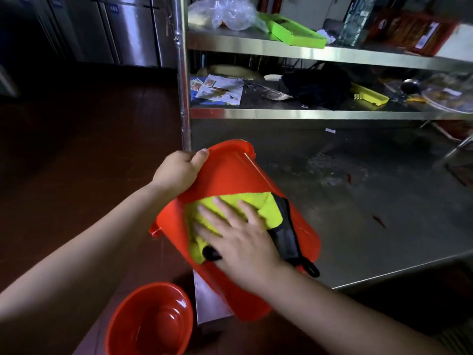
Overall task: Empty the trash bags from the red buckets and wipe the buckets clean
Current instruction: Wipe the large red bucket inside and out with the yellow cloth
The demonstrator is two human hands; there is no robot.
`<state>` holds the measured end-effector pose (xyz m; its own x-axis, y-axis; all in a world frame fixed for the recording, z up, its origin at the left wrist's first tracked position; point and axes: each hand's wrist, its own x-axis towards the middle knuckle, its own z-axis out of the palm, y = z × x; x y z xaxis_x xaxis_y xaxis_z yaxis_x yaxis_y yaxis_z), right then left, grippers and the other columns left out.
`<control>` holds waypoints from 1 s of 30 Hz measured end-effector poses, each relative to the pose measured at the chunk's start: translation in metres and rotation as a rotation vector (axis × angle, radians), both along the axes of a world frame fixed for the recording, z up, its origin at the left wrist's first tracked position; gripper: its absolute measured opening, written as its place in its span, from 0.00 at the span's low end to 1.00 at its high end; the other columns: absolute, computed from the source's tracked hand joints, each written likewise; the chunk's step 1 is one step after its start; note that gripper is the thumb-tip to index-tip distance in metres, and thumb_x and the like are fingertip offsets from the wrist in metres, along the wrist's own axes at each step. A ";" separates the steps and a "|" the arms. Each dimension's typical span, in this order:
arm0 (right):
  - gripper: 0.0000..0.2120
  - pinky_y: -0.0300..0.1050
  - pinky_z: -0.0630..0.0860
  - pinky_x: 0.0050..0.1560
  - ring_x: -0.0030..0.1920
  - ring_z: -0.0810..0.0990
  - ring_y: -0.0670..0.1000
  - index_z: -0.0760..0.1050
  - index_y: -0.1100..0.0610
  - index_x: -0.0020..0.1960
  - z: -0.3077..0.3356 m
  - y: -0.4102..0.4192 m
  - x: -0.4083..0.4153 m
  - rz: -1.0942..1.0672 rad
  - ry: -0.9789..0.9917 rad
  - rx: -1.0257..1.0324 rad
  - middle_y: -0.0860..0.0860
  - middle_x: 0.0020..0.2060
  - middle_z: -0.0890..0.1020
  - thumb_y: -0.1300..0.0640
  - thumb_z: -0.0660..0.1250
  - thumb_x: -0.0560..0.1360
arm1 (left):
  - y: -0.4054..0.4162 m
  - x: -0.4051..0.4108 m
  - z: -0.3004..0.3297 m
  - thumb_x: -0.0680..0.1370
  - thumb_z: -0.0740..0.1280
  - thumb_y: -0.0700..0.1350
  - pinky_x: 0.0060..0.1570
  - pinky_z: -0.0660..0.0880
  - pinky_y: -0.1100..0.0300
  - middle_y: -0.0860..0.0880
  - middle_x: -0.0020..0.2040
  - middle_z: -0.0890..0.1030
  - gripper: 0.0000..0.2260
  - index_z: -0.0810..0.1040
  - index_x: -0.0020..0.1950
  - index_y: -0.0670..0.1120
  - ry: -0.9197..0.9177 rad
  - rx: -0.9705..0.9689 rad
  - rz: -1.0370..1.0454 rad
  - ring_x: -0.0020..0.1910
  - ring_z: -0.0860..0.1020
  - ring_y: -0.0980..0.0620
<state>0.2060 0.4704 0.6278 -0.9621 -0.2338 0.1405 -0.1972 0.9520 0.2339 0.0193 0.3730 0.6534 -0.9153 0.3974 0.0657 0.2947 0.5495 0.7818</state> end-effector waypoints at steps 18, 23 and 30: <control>0.28 0.48 0.62 0.70 0.74 0.59 0.50 0.55 0.38 0.74 0.021 0.081 -0.028 -0.414 -0.101 -0.725 0.46 0.75 0.59 0.39 0.58 0.76 | -0.046 0.018 -0.026 0.66 0.69 0.66 0.41 0.80 0.51 0.57 0.33 0.83 0.12 0.79 0.40 0.59 -0.109 0.142 0.041 0.32 0.81 0.57; 0.36 0.59 0.53 0.72 0.77 0.46 0.57 0.43 0.38 0.75 0.005 0.044 0.021 -0.243 0.018 -0.186 0.50 0.77 0.47 0.36 0.58 0.74 | -0.017 0.009 -0.015 0.62 0.69 0.67 0.46 0.80 0.46 0.49 0.37 0.84 0.21 0.81 0.42 0.51 -0.145 0.103 0.026 0.38 0.83 0.48; 0.23 0.64 0.60 0.68 0.73 0.62 0.60 0.67 0.44 0.69 -0.038 0.027 0.067 -0.016 0.133 0.072 0.51 0.73 0.64 0.48 0.55 0.75 | 0.031 -0.004 0.003 0.67 0.69 0.64 0.42 0.77 0.54 0.49 0.33 0.81 0.18 0.79 0.37 0.49 -0.045 -0.014 -0.030 0.34 0.80 0.47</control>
